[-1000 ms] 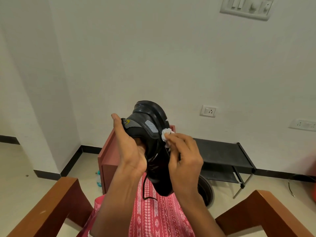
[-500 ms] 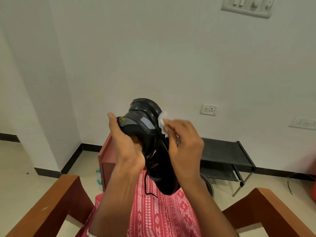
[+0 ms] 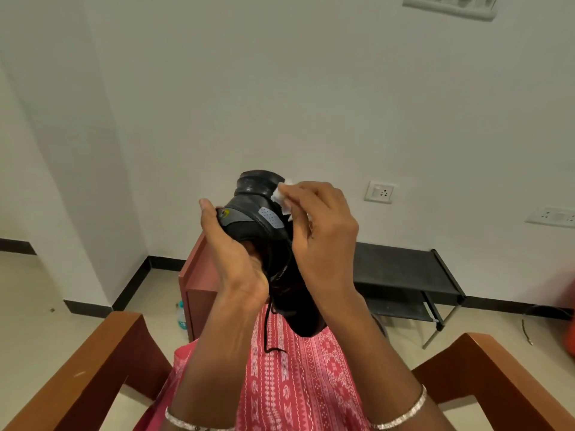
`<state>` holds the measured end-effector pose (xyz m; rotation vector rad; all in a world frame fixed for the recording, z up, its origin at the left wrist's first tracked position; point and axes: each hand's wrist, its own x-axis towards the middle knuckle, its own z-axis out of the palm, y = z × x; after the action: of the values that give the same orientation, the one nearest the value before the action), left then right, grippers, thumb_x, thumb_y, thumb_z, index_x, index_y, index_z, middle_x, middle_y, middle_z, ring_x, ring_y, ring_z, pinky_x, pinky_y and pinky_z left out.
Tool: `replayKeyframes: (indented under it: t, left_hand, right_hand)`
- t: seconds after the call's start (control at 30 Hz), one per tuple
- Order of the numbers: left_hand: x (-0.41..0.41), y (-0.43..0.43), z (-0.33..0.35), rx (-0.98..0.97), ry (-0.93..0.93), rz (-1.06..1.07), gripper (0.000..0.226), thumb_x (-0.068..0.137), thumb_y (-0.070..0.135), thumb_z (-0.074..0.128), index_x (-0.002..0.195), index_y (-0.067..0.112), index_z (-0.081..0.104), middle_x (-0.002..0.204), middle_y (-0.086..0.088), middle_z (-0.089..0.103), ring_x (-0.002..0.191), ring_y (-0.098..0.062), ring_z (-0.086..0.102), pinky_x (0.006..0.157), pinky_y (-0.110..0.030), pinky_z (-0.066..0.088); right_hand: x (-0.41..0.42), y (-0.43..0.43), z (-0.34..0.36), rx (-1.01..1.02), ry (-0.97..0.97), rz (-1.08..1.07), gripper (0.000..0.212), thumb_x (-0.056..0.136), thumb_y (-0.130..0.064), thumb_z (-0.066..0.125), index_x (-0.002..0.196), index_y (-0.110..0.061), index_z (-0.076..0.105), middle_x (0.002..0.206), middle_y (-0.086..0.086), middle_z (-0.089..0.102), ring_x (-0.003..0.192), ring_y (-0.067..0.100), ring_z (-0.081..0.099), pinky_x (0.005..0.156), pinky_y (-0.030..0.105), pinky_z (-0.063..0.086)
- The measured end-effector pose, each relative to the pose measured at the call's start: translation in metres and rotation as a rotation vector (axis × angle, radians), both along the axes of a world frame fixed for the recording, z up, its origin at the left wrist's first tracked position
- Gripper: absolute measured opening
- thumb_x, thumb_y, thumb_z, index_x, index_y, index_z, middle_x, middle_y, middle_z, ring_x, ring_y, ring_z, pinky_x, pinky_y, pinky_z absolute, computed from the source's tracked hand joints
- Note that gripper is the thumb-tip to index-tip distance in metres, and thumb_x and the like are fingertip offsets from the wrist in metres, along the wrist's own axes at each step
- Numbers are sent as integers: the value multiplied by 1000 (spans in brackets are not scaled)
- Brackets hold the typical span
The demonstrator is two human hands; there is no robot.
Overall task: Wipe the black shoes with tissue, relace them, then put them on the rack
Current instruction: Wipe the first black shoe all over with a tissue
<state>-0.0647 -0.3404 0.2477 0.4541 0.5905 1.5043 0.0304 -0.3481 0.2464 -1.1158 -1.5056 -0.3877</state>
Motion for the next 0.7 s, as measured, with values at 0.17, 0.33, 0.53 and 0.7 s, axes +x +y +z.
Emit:
replayKeyframes:
  t: [0.17,0.33,0.53,0.7]
  left_hand:
    - [-10,9,-9,-50,-31,58,75,93,71,34,127,11,66,118,-12,72,109,-25,69,95,-41,55]
    - [-5,17,-11,-51,-15,49,68,96,67,35,124,13,67,113,-7,74,102,-19,72,87,-36,58]
    - [5,34,-8,-40,-29,58,76,90,70,44,129,6,62,120,-17,70,111,-29,68,94,-41,55]
    - [14,53,-5,40,-76,-5,63,97,60,39,93,10,77,93,-9,74,86,-18,72,73,-26,58]
  right_hand:
    - [18,-20,-64,-82,-61,-23,38,81,14,73,113,-6,73,106,6,70,101,19,63,91,24,51]
    - [28,-19,-74,-179,26,-34,27,84,9,73,103,-10,74,99,0,70,95,14,65,81,32,55]
    - [1,24,-12,-113,112,69,17,91,0,68,104,-8,76,95,1,66,88,16,63,76,24,51]
    - [-15,51,8,-107,39,80,24,89,4,64,105,-9,76,101,3,70,97,19,59,84,11,42]
